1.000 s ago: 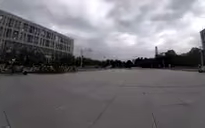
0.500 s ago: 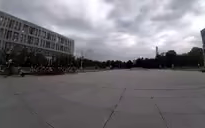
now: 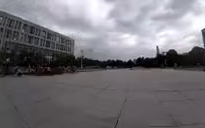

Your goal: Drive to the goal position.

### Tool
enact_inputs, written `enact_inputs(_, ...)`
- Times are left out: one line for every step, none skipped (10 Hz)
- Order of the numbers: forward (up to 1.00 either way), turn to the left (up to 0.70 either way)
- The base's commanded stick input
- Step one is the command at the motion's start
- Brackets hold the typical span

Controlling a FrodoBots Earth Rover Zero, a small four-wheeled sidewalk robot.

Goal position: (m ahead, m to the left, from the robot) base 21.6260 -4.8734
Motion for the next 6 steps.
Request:
enact_inputs(0.70, -0.21)
enact_inputs(0.70, -0.35)
enact_inputs(0.70, -0.35)
enact_inputs(0.70, -0.35)
enact_inputs(0.70, 0.00)
enact_inputs(0.70, 0.00)
